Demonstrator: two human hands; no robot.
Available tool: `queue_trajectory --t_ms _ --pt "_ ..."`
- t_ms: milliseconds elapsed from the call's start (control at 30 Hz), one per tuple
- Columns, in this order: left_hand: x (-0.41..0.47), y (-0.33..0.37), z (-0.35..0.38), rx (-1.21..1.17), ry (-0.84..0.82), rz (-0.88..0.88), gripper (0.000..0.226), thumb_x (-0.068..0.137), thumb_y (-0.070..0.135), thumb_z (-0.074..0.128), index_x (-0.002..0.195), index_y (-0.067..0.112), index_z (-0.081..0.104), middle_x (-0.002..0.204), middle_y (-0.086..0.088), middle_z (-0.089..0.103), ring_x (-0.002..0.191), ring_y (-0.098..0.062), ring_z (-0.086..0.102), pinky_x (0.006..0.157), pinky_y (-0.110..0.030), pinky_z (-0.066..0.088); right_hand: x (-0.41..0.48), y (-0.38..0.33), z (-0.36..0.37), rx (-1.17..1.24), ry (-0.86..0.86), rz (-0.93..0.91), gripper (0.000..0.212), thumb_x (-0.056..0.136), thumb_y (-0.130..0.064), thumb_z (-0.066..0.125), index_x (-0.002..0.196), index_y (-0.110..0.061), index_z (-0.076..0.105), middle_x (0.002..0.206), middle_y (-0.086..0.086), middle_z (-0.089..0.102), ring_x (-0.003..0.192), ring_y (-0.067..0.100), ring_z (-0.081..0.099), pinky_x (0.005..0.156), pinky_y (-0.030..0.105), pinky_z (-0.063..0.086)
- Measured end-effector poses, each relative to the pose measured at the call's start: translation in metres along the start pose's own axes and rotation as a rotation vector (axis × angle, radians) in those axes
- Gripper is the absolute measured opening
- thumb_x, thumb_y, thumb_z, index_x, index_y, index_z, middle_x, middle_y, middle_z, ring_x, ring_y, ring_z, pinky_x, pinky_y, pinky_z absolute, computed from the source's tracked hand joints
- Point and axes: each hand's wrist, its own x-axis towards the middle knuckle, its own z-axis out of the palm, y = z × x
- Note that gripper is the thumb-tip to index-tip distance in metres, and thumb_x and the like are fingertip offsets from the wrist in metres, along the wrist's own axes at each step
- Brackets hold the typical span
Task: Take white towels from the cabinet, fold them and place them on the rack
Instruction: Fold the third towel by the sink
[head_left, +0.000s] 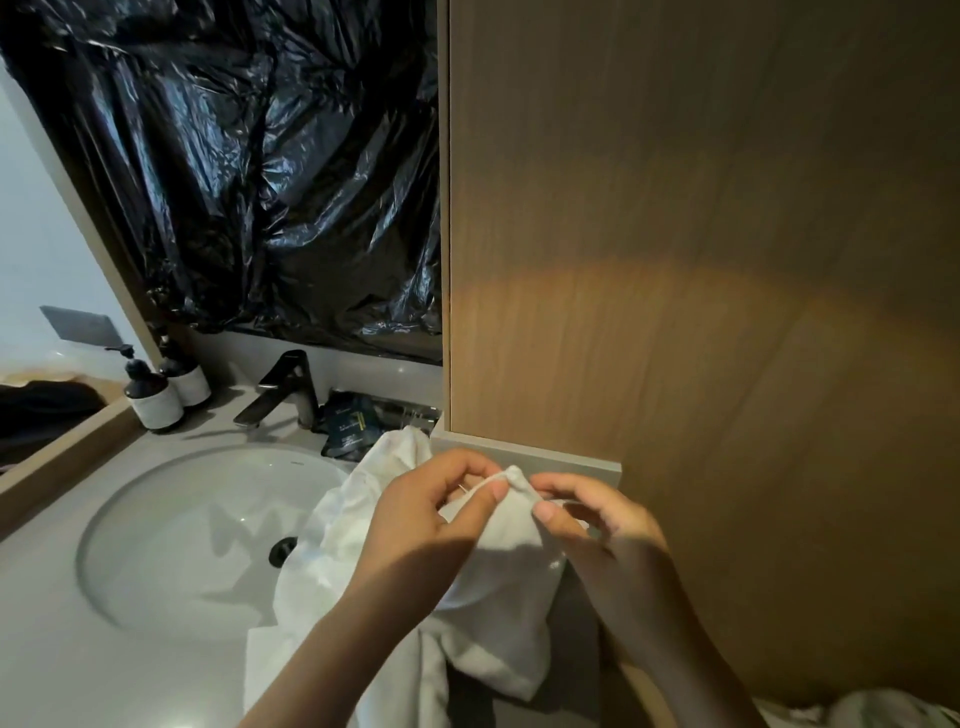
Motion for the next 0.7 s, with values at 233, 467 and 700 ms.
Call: queue_trajectory --t_ms 233,467,700 --pt "-0.01 0.005 -0.003 -0.027 -0.083 0.04 0.008 0.083 0.035 0.064 0.087 0.03 0.069 0.079 0.012 0.069 0.08 -0.009 0.065 0.069 -0.015 0.047 -0.003 0.002 0.003 -0.036 -0.017 -0.102 0.015 0.09 -0.034 0.056 0.086 -0.028 0.069 0.084 -0.015 0.068 0.084 0.009 0.065 0.066 0.016 0.045" --pt "-0.018 0.002 -0.016 0.129 -0.042 0.121 0.007 0.086 0.03 0.063 0.081 0.028 0.059 0.066 0.014 0.059 0.066 -0.003 0.056 0.06 -0.007 0.039 -0.007 0.004 0.001 0.063 -0.008 -0.065 0.024 0.089 -0.053 0.052 0.092 -0.032 0.064 0.082 -0.009 0.069 0.077 0.009 0.065 0.061 0.019 0.048" --pt "-0.023 0.005 -0.009 0.131 -0.076 0.15 0.007 0.085 0.027 0.066 0.079 0.026 0.062 0.067 0.008 0.059 0.066 -0.009 0.056 0.062 -0.01 0.038 -0.006 -0.005 0.004 0.056 0.007 -0.092 0.017 0.089 -0.041 0.055 0.084 -0.031 0.067 0.082 -0.012 0.067 0.081 0.009 0.064 0.062 0.015 0.044"
